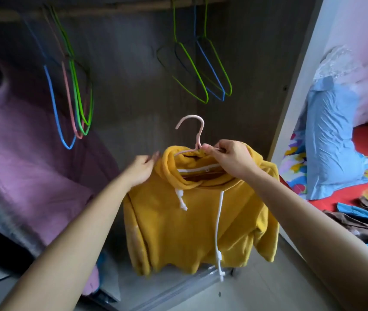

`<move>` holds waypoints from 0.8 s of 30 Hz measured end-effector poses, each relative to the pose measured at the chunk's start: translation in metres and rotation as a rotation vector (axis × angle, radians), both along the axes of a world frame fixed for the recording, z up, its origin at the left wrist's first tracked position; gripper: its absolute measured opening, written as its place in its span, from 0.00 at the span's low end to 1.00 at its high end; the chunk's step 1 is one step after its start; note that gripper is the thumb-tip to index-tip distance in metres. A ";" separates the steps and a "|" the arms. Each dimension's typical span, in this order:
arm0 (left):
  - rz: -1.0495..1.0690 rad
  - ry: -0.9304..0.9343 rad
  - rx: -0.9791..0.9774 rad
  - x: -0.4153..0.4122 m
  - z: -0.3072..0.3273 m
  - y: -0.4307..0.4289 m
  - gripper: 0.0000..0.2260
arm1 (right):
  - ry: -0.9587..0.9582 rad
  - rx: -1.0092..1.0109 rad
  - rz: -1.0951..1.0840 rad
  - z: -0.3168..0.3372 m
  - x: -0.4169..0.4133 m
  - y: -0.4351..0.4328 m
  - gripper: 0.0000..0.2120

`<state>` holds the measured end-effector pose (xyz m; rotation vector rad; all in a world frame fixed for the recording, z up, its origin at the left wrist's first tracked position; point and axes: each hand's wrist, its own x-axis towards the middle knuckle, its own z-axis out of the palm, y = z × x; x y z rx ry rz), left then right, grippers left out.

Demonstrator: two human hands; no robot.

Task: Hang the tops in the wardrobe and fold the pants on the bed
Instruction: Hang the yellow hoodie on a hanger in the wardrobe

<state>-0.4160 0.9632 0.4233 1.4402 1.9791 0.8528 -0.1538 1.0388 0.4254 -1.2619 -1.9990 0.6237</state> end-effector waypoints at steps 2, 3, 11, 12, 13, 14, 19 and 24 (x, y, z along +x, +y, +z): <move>-0.041 -0.066 -0.081 -0.004 -0.004 -0.005 0.25 | 0.011 0.016 -0.027 0.002 0.000 0.001 0.21; -0.052 -0.146 -0.089 -0.007 -0.006 -0.008 0.25 | 0.019 0.022 -0.037 0.002 0.000 0.002 0.20; 0.007 -0.326 0.154 -0.026 -0.016 -0.009 0.14 | -0.097 0.062 0.072 -0.005 0.011 0.006 0.17; 0.022 -0.285 0.184 -0.027 -0.017 -0.007 0.12 | -0.120 0.047 0.094 -0.006 0.012 0.006 0.17; 0.036 -0.206 0.218 -0.027 -0.017 -0.005 0.10 | -0.121 0.041 0.115 -0.006 0.012 0.006 0.16; 0.039 -0.102 0.254 -0.027 -0.017 -0.002 0.09 | -0.111 0.041 0.131 -0.006 0.011 0.005 0.16; 0.048 0.092 0.219 -0.025 -0.017 0.015 0.11 | -0.134 -0.034 0.157 0.017 -0.001 0.004 0.17; -0.109 -0.036 0.309 -0.028 -0.017 0.019 0.10 | -0.116 -0.040 0.092 0.046 -0.001 -0.003 0.13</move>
